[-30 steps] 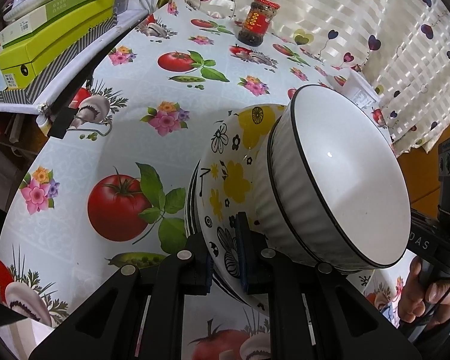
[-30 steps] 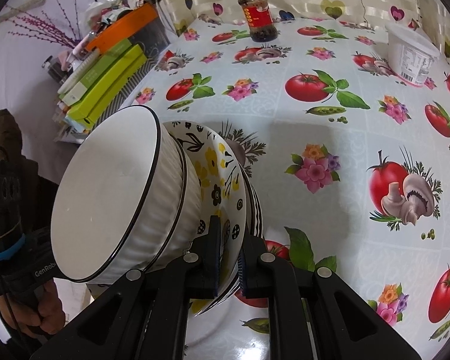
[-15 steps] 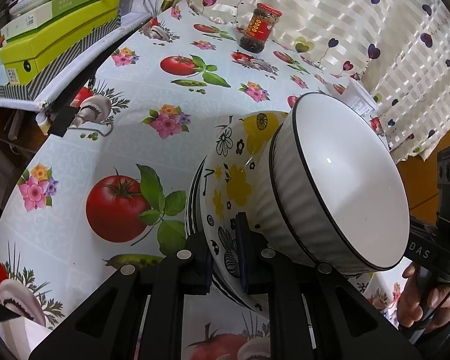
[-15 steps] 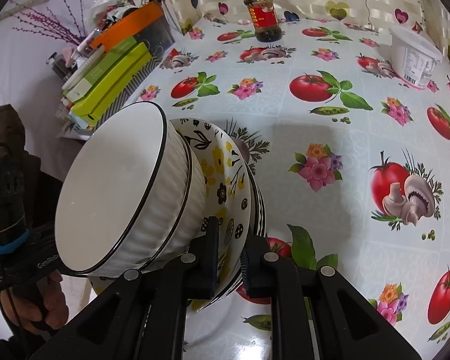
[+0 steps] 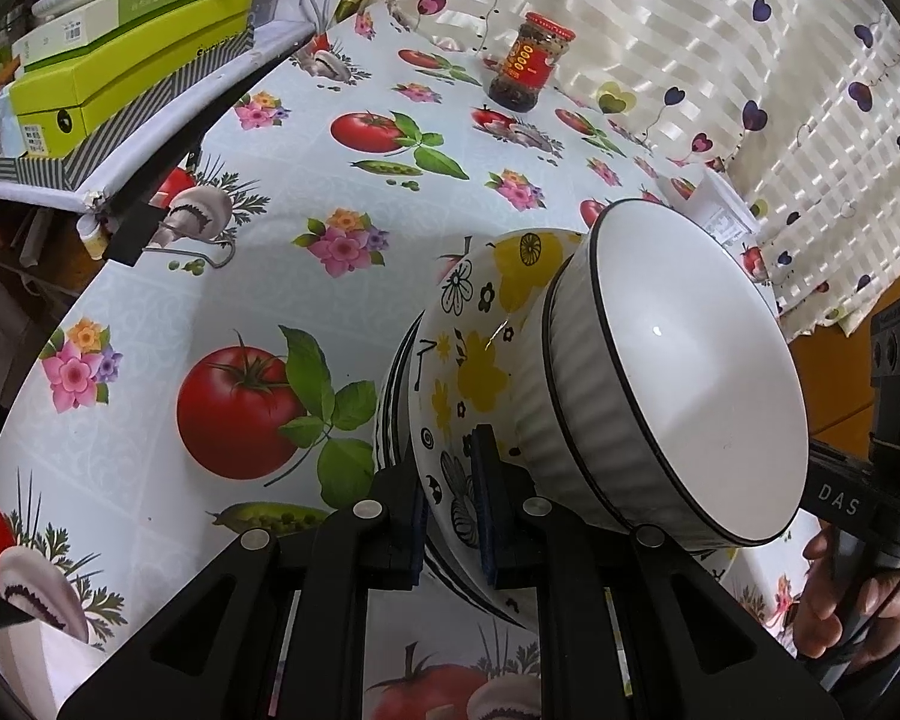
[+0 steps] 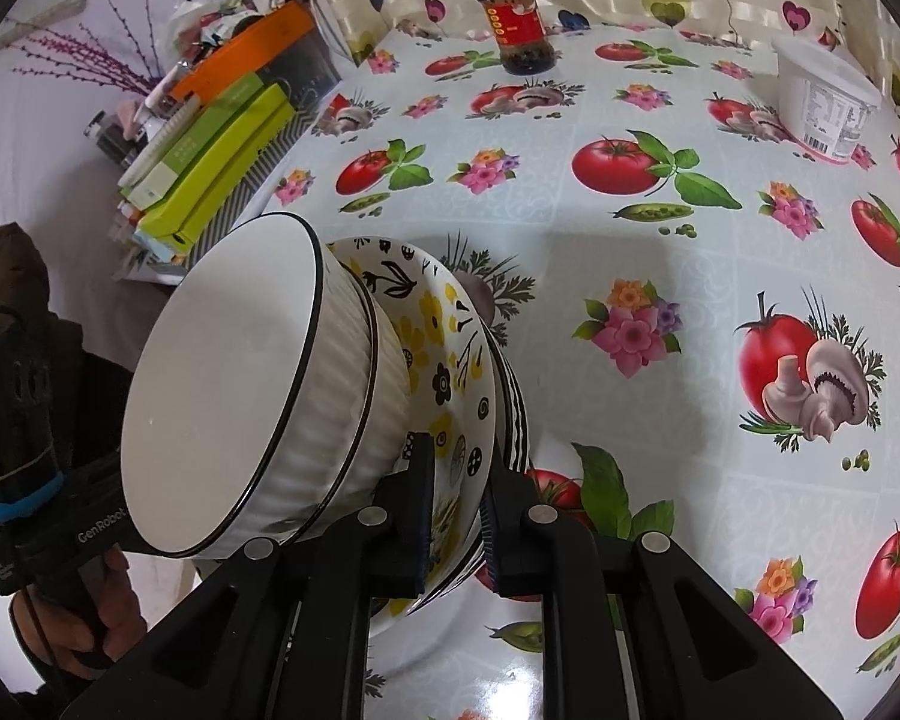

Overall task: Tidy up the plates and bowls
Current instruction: 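Lower the floral plate with both grippers onto the white plate stack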

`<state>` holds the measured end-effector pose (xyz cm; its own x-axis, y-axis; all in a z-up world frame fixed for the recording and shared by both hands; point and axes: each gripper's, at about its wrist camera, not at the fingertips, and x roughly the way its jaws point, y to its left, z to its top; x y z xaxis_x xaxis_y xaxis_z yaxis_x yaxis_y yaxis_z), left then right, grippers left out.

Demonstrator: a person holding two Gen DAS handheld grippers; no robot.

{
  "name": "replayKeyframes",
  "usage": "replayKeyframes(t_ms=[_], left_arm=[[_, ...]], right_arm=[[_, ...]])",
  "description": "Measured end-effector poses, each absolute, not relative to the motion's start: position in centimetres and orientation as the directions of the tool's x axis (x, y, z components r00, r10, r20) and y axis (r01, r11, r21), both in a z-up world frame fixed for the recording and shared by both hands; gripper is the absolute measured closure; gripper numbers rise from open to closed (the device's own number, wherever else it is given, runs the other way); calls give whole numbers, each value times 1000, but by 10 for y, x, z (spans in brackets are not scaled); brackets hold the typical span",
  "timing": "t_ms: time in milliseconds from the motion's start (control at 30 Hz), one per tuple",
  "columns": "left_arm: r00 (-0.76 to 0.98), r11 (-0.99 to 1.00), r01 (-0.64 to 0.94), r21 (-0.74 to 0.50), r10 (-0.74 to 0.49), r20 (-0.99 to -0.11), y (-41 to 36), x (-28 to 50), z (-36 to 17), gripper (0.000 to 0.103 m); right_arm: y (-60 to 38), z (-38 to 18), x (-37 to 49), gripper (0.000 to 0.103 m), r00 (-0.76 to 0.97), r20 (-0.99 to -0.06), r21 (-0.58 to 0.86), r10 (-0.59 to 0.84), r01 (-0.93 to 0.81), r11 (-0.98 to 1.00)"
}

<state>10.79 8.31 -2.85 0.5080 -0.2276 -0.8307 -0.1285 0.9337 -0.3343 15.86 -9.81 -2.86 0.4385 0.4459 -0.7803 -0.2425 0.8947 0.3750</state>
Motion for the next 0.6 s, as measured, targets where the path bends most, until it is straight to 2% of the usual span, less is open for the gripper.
replayKeyframes(t_ms=[67,167,333,600], left_arm=[[515,935,-127,-331,-222,-828,83,107,-27,90],[520,938,-134,-321,-209,-828,83,106,-23,89],[532,937,-134,-322,-206,-821,86,104,-20,89],[628,935,-142,-325,-169,-760,101,86,16,89]], right_arm=[[-100,-27,157,87,447,-774,379,449,-242,893],[-110,-12,156,79,490,-744,391,454,-232,891],[-121,3,151,79,528,-716,387,456,-243,890],[-134,12,133,79,584,-676,384,450,-242,891]])
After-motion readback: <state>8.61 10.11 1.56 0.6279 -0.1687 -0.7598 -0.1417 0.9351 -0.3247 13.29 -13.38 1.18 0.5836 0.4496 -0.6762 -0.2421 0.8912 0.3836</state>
